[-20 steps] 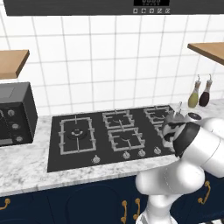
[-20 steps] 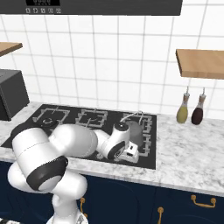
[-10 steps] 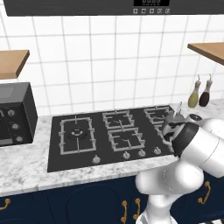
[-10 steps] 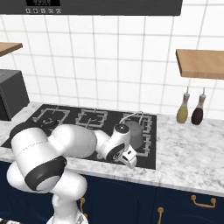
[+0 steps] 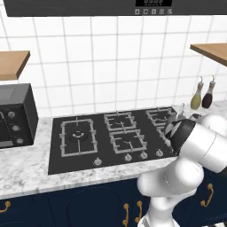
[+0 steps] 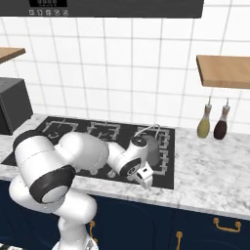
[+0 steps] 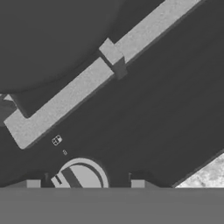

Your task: Turn off the front right burner of the stove.

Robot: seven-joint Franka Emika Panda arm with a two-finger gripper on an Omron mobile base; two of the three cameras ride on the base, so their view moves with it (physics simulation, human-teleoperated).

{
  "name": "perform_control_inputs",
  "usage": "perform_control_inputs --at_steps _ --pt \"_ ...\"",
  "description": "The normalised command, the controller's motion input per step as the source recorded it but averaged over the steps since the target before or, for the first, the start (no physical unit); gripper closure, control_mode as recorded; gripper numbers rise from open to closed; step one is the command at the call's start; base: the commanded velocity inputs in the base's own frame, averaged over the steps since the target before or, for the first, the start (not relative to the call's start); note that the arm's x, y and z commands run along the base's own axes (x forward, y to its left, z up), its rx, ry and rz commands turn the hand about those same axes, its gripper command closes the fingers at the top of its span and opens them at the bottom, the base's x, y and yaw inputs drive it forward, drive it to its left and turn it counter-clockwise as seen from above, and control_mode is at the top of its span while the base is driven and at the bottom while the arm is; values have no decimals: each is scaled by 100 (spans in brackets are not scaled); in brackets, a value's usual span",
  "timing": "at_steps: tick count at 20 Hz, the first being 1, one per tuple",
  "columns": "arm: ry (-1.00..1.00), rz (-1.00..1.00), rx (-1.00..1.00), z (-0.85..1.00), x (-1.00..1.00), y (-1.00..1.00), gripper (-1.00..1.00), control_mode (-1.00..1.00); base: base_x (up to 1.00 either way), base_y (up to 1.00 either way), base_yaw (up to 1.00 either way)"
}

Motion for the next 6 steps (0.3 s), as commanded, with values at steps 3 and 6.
perform_control_inputs --at_steps 3,6 --pt "-1 -10 0 -5 -33 -20 100 -100 0 0 0" --pt "0 0 0 0 0 0 100 -100 0 0 0"
